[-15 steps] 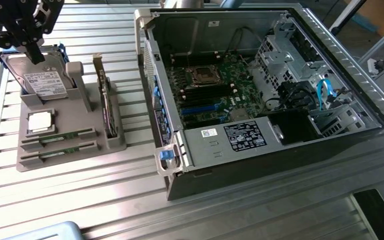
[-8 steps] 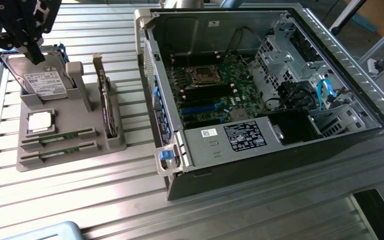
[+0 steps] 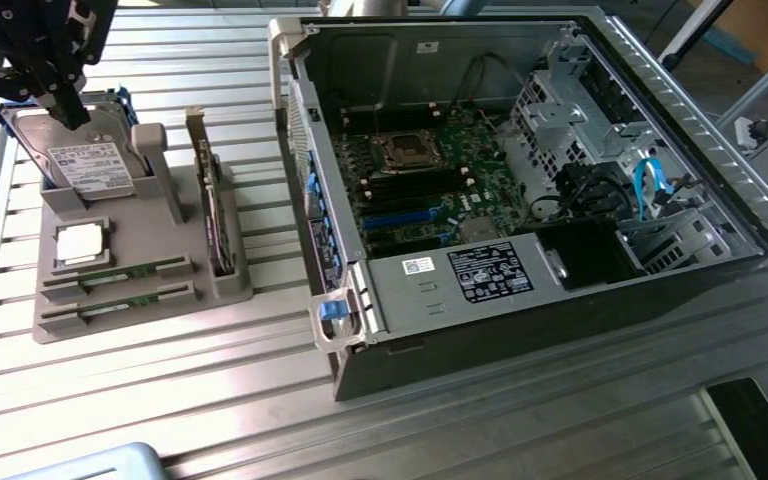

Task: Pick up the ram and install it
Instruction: 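Pick up the ram and move it above insertion slot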

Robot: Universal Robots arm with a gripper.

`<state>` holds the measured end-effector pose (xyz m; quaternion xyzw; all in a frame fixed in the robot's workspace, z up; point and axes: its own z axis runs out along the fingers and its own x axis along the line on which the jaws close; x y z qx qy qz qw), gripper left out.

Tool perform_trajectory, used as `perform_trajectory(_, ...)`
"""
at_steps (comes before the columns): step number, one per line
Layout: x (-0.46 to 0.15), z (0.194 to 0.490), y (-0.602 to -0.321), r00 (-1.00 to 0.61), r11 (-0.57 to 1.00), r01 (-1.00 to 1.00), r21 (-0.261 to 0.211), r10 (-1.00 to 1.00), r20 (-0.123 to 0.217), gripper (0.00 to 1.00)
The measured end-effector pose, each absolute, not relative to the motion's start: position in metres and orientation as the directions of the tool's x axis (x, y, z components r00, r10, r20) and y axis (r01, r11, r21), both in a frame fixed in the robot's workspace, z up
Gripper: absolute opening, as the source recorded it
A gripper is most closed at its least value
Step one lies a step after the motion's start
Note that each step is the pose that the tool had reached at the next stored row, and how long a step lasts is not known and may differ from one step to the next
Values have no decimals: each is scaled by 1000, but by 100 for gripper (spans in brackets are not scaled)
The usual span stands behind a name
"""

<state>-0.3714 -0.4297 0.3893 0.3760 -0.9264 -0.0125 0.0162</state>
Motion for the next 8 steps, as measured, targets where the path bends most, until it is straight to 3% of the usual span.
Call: perform_trajectory(8,-371,389,-430,-658,659,-752,35,-753,21,10)
